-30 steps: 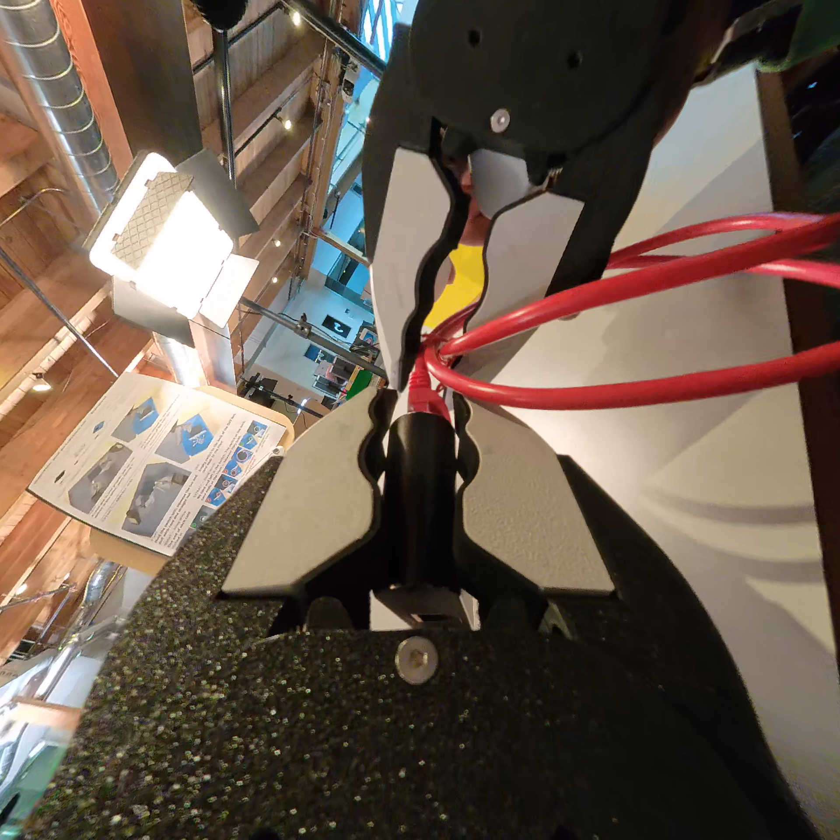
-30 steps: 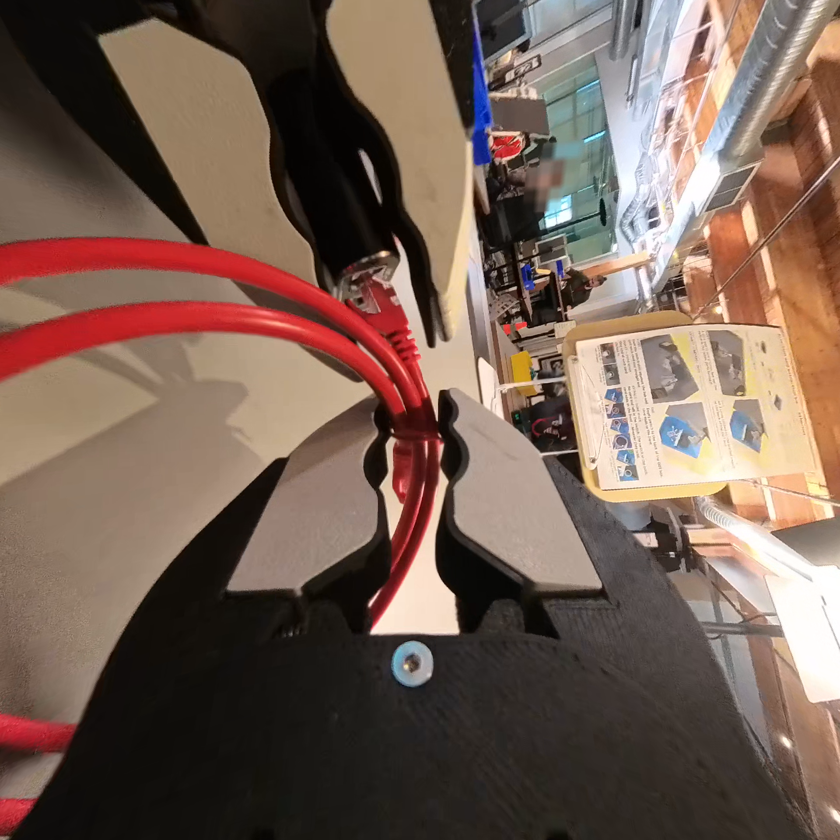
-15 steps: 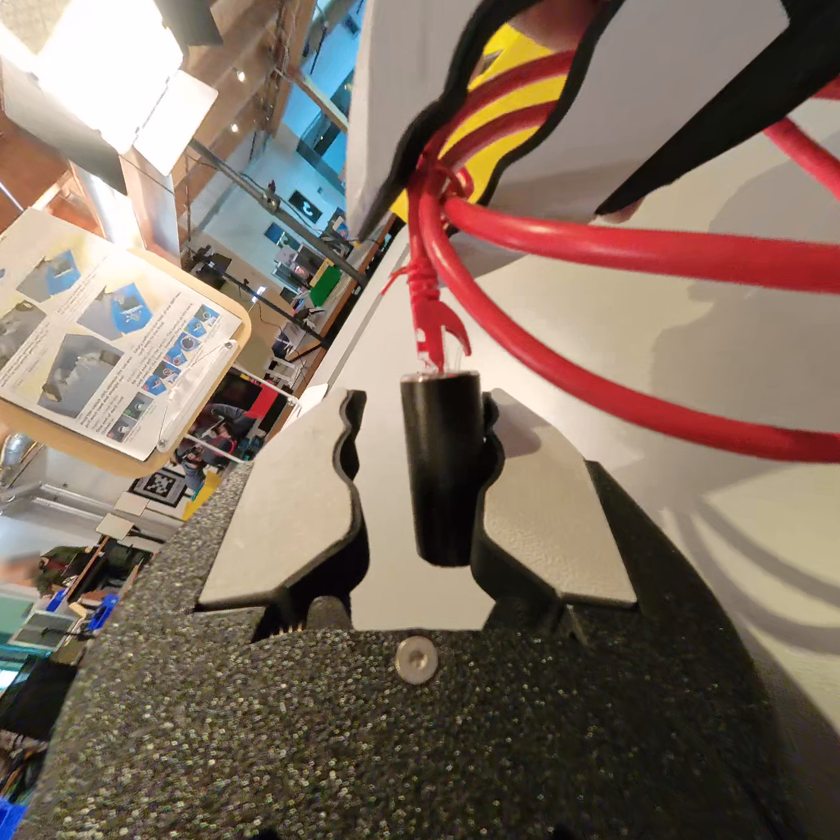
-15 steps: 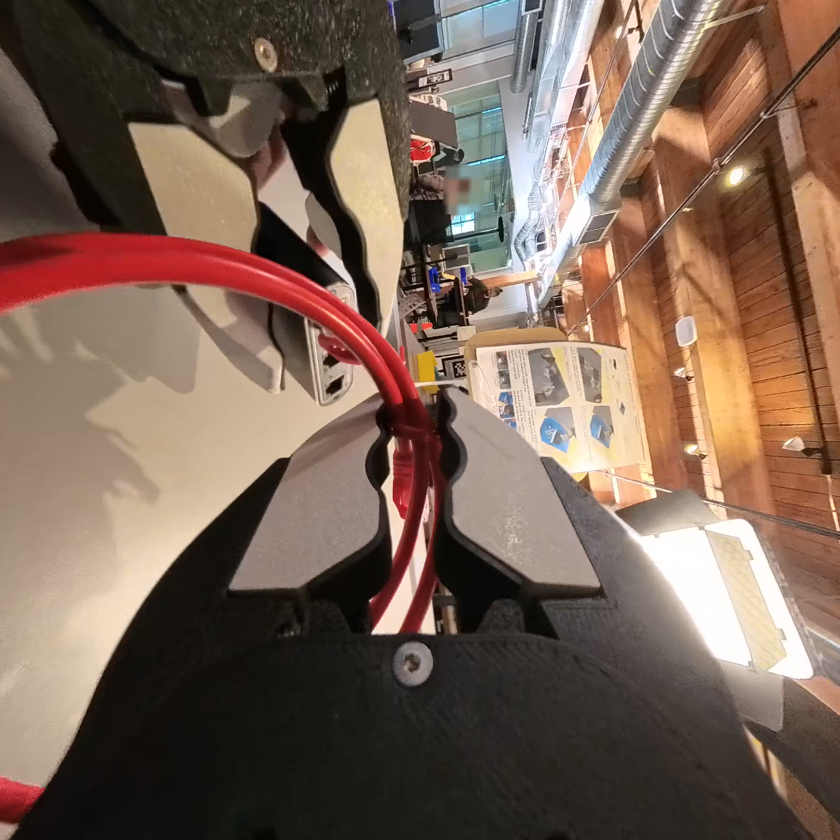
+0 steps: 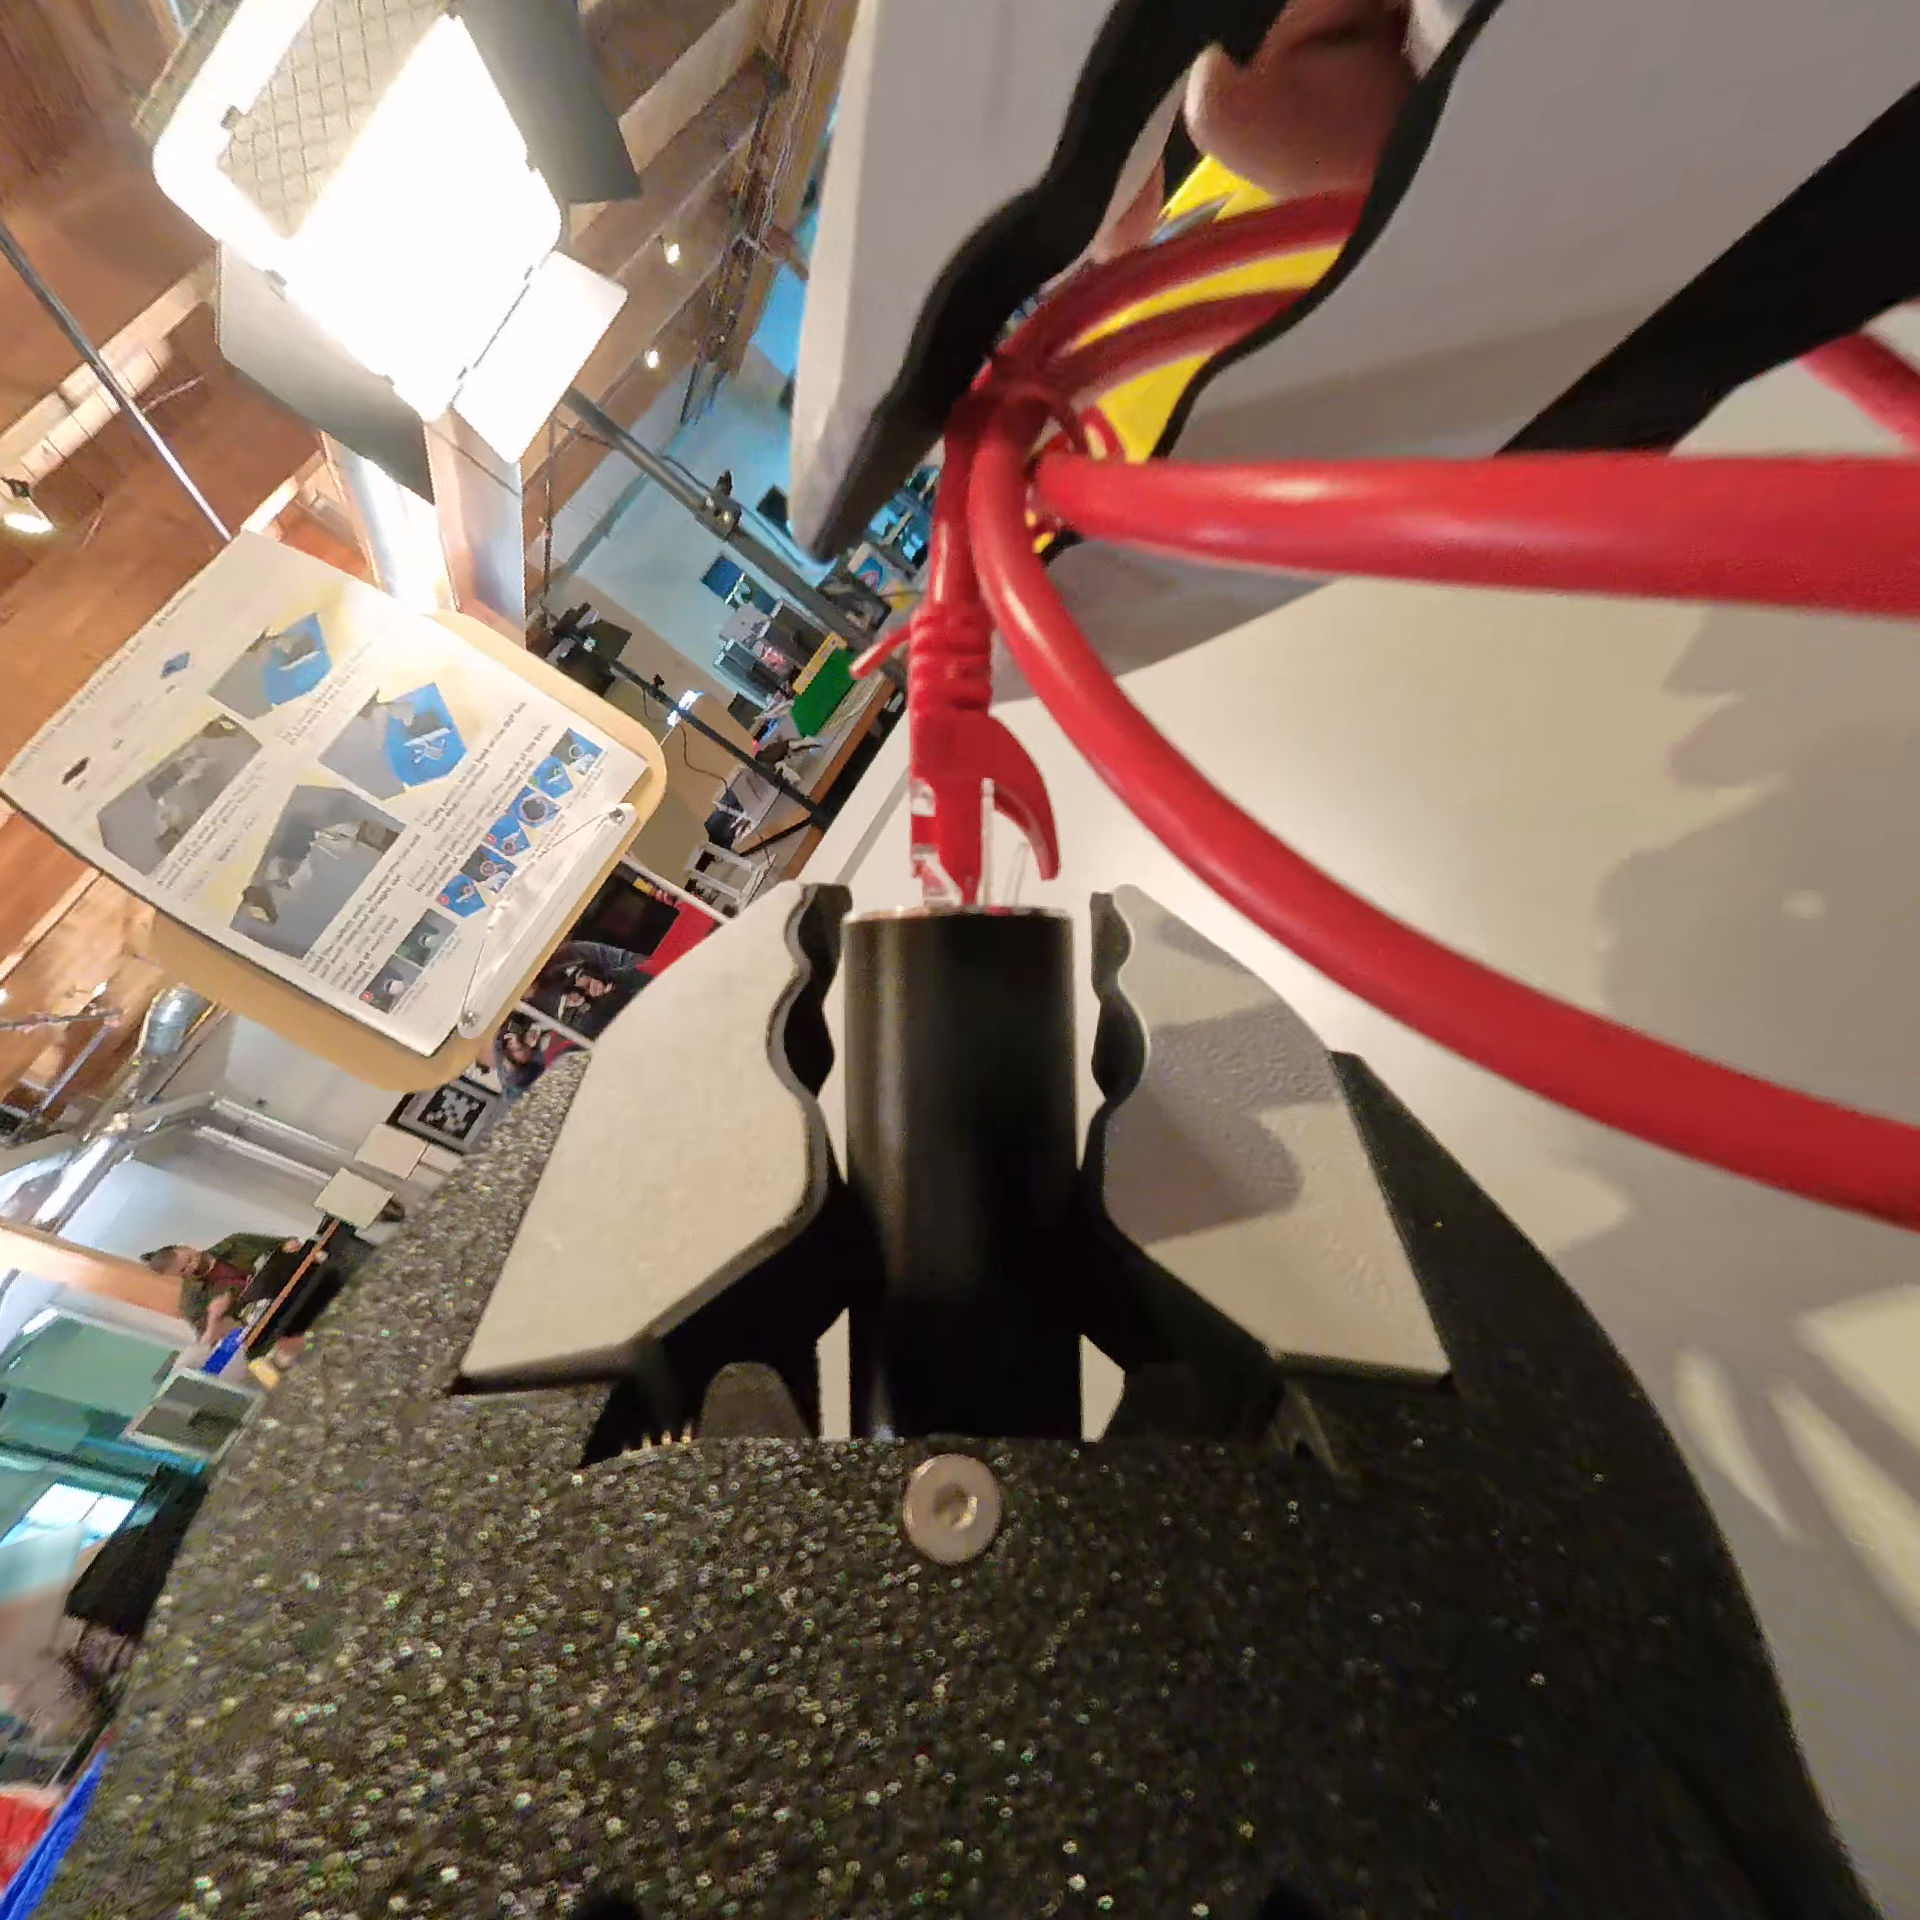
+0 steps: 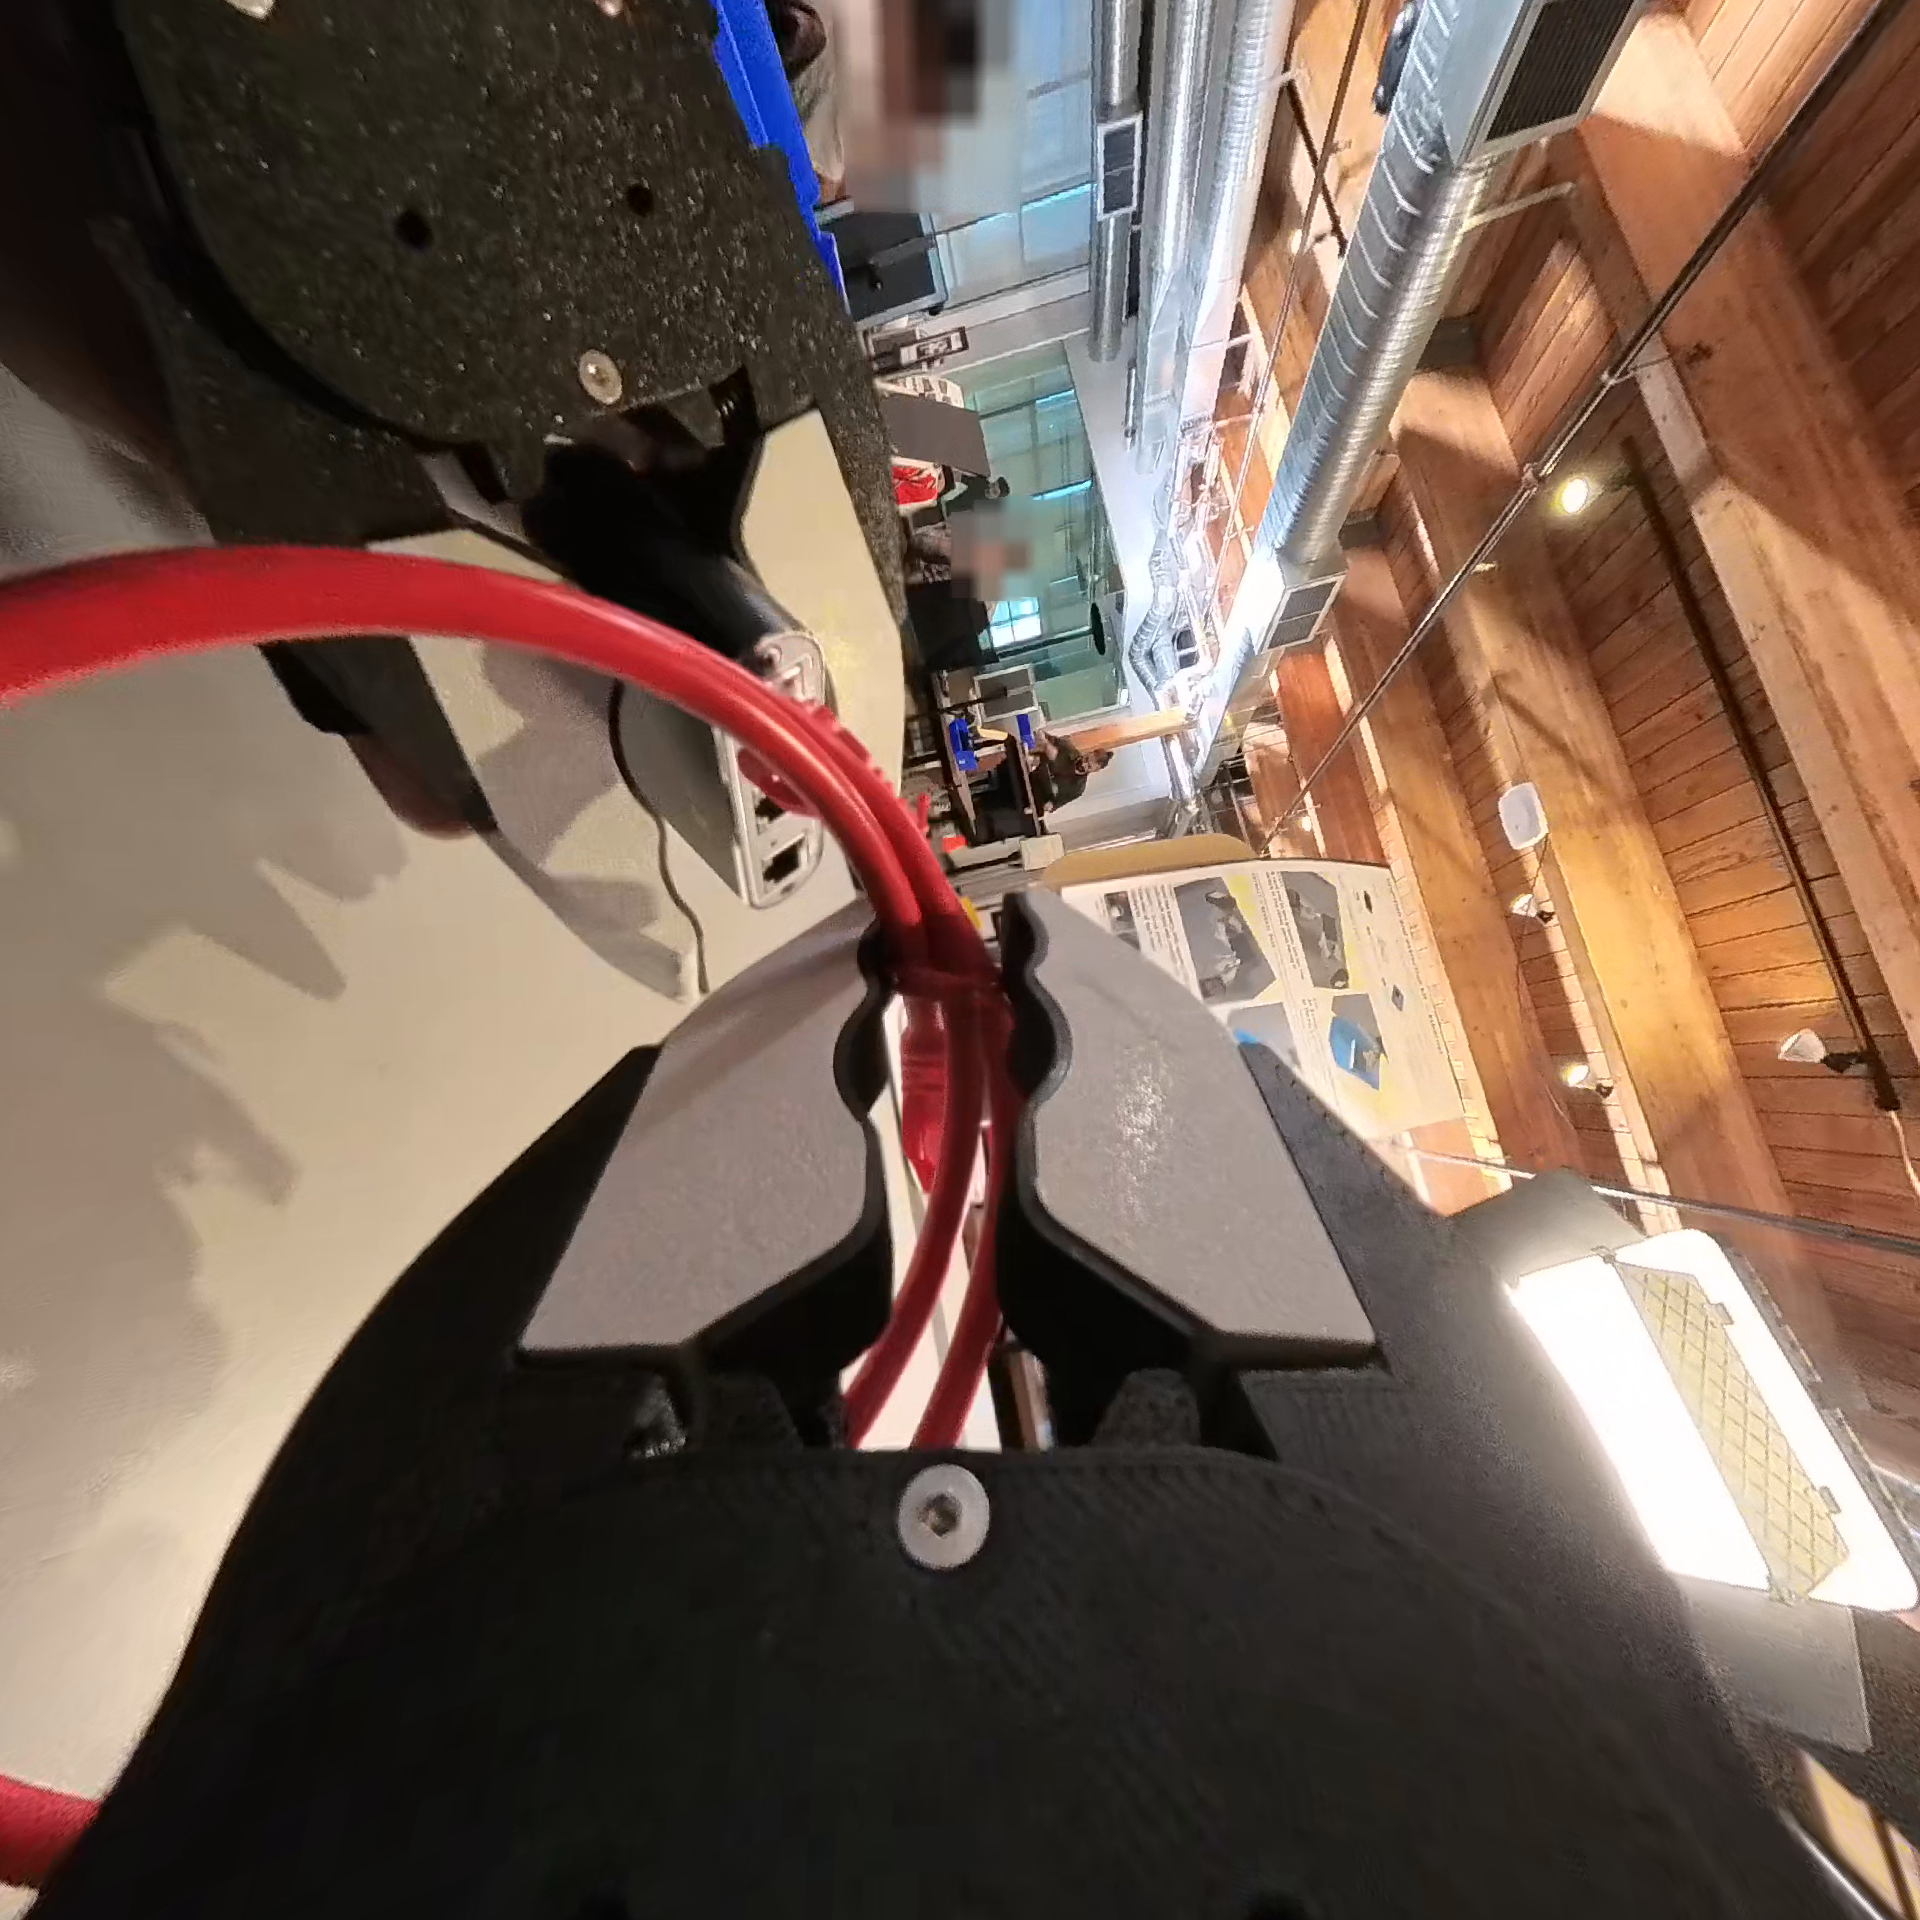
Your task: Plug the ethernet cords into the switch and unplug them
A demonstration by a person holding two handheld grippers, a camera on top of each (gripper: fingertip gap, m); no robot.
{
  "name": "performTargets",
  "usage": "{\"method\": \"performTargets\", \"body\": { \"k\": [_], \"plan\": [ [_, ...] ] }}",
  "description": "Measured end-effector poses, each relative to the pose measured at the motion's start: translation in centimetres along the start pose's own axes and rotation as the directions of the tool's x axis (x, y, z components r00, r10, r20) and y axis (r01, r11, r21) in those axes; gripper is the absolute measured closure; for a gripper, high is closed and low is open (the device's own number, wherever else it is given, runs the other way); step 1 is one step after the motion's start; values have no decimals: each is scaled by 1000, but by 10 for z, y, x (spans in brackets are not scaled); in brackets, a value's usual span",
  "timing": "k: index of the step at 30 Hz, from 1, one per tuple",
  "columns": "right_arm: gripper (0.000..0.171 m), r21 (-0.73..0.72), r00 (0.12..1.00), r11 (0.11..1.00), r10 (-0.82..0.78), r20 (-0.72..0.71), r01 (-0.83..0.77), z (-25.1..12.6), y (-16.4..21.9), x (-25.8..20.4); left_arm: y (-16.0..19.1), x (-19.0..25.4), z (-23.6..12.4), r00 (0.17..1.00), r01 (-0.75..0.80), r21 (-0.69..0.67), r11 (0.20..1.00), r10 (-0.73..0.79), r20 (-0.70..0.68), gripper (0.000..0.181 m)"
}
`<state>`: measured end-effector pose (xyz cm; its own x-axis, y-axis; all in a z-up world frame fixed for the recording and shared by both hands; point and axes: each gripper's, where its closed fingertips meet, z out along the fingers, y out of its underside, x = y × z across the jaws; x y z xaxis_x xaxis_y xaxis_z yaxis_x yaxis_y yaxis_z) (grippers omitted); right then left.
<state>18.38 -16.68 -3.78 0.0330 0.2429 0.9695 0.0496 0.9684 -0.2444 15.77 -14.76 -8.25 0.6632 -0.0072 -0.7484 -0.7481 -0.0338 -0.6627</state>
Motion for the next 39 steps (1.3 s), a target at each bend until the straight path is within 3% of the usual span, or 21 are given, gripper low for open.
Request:
{"method": "performTargets", "body": {
  "k": [5,13,20,26,30,34,37,39],
  "plan": [
    [147,-39,999,999,25,-20,-26,-7,13,12,6,-12,-3,997,60,-31,998,-58,51,133],
    [147,-34,971,973,227,-77,-230,-36,49,49,3,-26,-9,978,197,37,980,-199,61,133],
    [141,103,850,845,526,18,-525,-59,61,62,-10,-14,-5,979,204,59,977,-205,14,132],
    [140,241,750,719,657,68,-652,-80,53,85,-2,-11,-1,981,192,13,981,-192,2,133],
    [143,217,720,702,694,3,-678,-88,77,94,3,-21,-5,961,275,25,961,-276,6,133],
    [145,123,655,658,753,-69,-743,-82,113,89,-5,-33,-14,916,400,119,909,-397,-50,133],
    [143,-15,708,709,704,-51,-705,-59,126,57,-28,-38,-25,862,507,245,826,-483,-155,133],
    [140,-72,769,766,639,-27,-639,-40,122,35,-52,-40,-38,809,588,354,728,-518,-279,133]
  ]
}}
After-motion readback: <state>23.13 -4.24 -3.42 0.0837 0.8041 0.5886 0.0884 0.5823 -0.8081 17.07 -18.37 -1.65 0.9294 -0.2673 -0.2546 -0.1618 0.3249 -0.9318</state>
